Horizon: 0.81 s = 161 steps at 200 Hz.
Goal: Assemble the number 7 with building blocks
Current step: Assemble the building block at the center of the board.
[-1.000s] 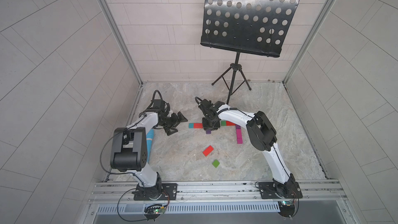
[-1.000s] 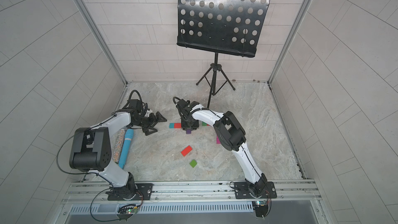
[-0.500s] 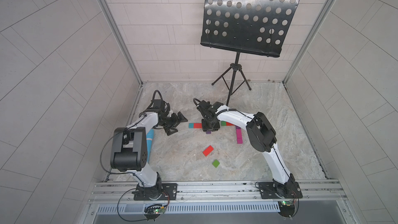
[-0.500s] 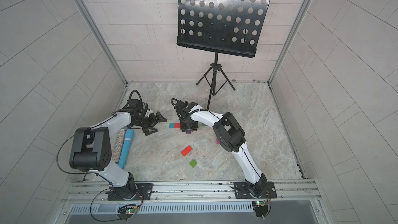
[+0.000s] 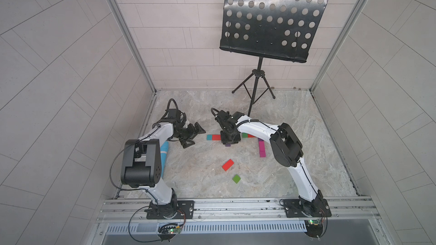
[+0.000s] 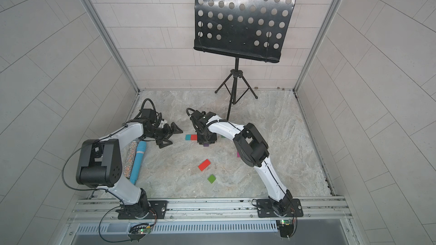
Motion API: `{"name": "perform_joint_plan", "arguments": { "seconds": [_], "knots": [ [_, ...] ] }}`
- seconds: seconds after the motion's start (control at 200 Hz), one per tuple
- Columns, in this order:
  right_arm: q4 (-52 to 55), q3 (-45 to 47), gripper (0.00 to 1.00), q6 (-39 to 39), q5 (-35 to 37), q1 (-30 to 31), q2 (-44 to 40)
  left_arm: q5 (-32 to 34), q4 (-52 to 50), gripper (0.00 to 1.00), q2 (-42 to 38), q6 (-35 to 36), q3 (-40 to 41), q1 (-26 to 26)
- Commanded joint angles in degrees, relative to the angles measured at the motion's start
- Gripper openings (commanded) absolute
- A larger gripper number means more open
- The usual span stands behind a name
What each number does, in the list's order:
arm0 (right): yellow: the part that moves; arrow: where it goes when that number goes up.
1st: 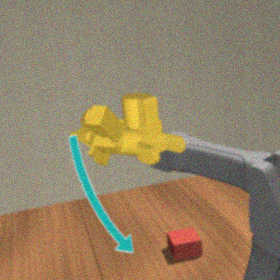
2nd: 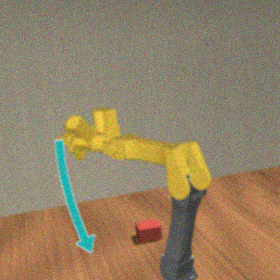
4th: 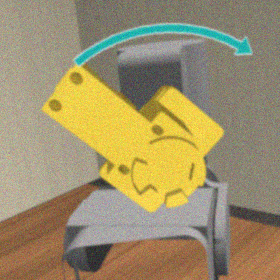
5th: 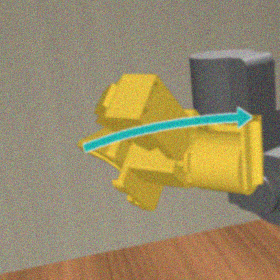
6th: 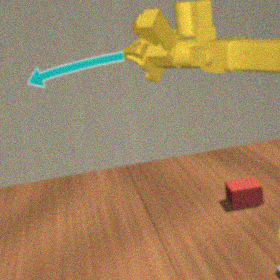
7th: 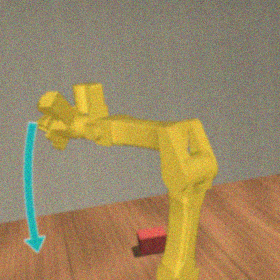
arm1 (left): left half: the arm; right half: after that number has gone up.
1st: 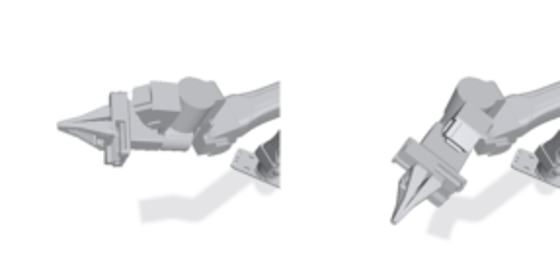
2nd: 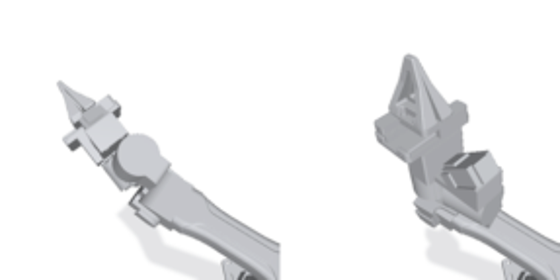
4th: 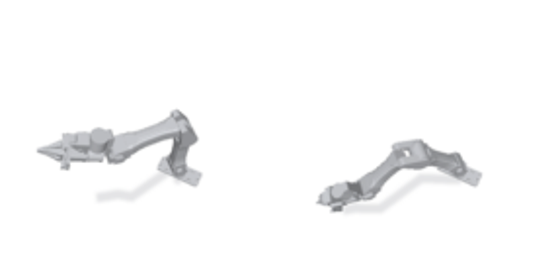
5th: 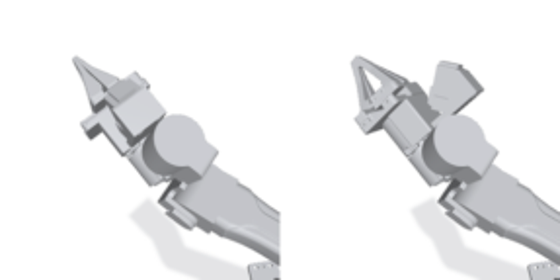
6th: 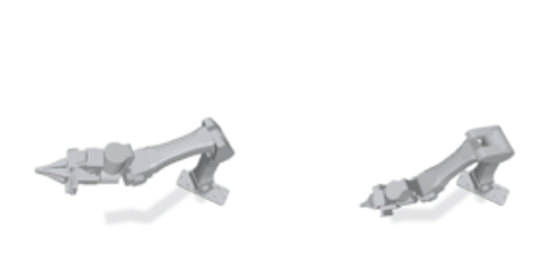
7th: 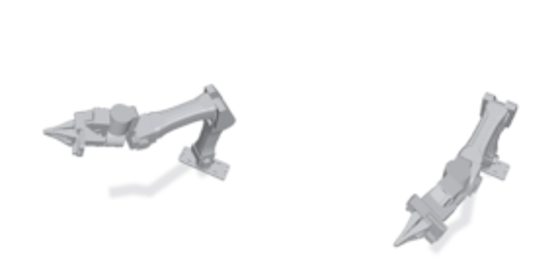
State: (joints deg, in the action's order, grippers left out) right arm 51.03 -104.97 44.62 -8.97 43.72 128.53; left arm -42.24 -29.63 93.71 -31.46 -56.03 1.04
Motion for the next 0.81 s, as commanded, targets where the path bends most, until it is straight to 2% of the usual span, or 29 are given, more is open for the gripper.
{"name": "perform_joint_plan", "arguments": {
  "seconds": [0.0, 0.801],
  "knots": [
    [2.5, -0.2, 0.41, 0.0, 1.6, 0.3, -0.7, -0.3, -0.4, 1.00, 0.4, 1.1, -0.2, -0.3],
    [3.3, -3.4, 0.37, 0.4, -0.1, 1.1, 2.7, -0.5, -0.2, 1.00, 1.0, 1.4, 0.0, -0.3]
  ]
}}
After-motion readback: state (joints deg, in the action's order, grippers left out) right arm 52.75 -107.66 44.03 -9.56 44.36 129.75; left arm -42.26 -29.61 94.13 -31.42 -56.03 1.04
